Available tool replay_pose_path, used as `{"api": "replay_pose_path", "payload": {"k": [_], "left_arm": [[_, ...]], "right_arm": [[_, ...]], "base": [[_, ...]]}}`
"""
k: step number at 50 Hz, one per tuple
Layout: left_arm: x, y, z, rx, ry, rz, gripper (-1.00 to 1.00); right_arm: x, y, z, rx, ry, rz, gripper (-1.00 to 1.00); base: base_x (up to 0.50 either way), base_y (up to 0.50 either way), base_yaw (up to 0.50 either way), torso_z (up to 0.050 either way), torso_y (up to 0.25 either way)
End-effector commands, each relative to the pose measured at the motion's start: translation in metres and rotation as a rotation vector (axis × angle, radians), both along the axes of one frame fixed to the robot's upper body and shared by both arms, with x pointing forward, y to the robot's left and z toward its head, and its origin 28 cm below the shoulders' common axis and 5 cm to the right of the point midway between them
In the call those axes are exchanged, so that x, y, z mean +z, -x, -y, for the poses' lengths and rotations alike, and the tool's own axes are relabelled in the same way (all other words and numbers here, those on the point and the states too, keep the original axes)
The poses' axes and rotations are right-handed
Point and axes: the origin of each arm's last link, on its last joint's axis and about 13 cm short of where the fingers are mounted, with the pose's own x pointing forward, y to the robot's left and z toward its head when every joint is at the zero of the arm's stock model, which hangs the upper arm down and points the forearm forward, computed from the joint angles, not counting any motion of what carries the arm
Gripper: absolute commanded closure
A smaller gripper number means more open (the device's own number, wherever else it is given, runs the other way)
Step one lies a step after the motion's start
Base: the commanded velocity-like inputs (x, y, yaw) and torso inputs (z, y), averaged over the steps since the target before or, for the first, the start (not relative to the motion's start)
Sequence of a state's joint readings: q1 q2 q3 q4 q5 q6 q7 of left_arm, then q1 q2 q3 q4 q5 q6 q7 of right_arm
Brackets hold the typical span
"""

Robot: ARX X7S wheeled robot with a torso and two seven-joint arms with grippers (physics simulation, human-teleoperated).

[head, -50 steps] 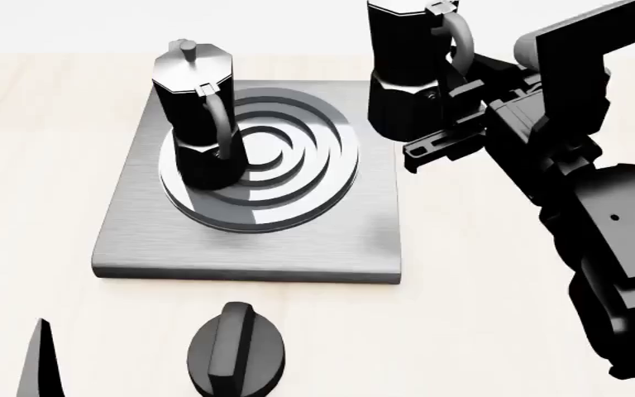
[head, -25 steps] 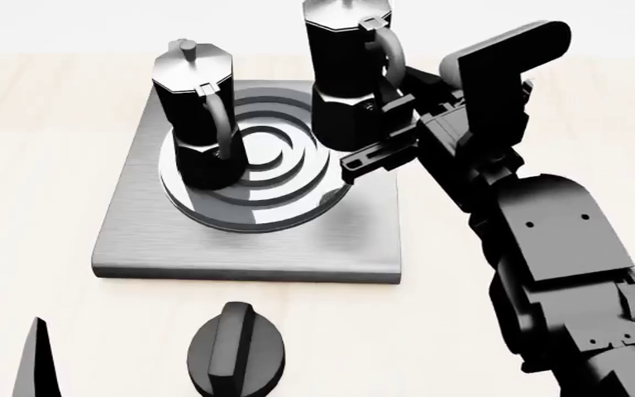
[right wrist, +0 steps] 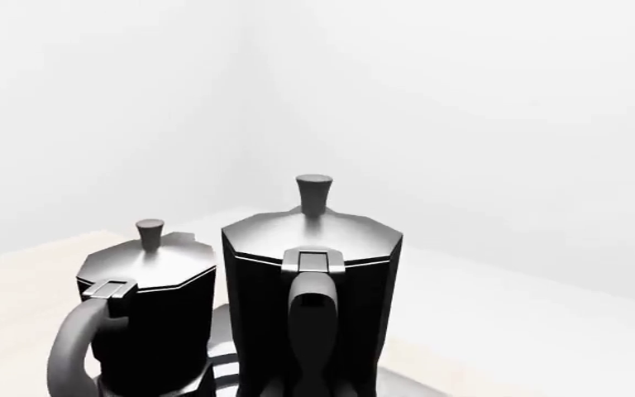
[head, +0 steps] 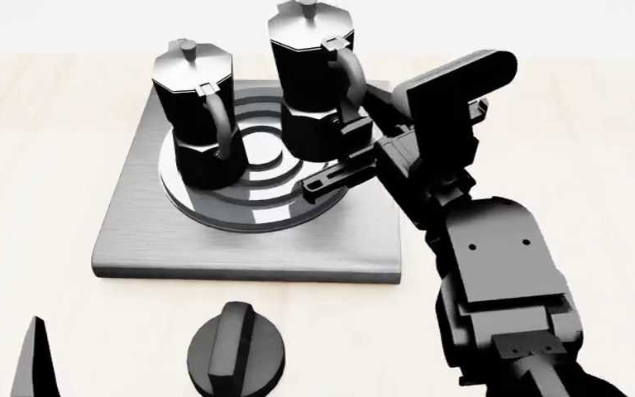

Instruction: Put both moka pots on the stove.

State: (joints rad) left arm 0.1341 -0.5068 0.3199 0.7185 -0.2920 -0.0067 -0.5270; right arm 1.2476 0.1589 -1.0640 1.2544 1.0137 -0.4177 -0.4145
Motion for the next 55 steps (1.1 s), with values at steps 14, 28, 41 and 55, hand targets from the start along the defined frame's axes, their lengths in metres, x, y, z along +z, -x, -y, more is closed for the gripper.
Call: {"api": "replay_pose_path", "payload": {"k": [14, 28, 41, 55], "left_arm": [[0.001, 0.001, 0.0, -0.001, 0.005, 0.002, -1.0], [0.001, 0.0, -0.001, 0.001, 0.006, 0.004, -1.0], [0.001, 0.001, -0.001, 0.004, 0.006, 0.006, -1.0], [0.001, 0.0, -0.001, 0.003, 0.005, 0.004, -1.0]], "right_arm": [[-0.012, 0.002, -0.022, -0.015, -0.082, 0.035, 1.0], [-0.017, 0.003, -0.029, -0.009, -0.08, 0.012, 1.0], [-0.028, 0.006, -0.027, -0.031, -0.064, -0.023, 1.0], [-0.039, 0.01, -0.027, -0.034, -0.058, -0.058, 1.0]], "base": [[0.0, 0.0, 0.0, 0.0, 0.001], [0.0, 0.0, 0.0, 0.0, 0.001], [0.0, 0.0, 0.0, 0.0, 0.002], [0.0, 0.0, 0.0, 0.001, 0.001]]}}
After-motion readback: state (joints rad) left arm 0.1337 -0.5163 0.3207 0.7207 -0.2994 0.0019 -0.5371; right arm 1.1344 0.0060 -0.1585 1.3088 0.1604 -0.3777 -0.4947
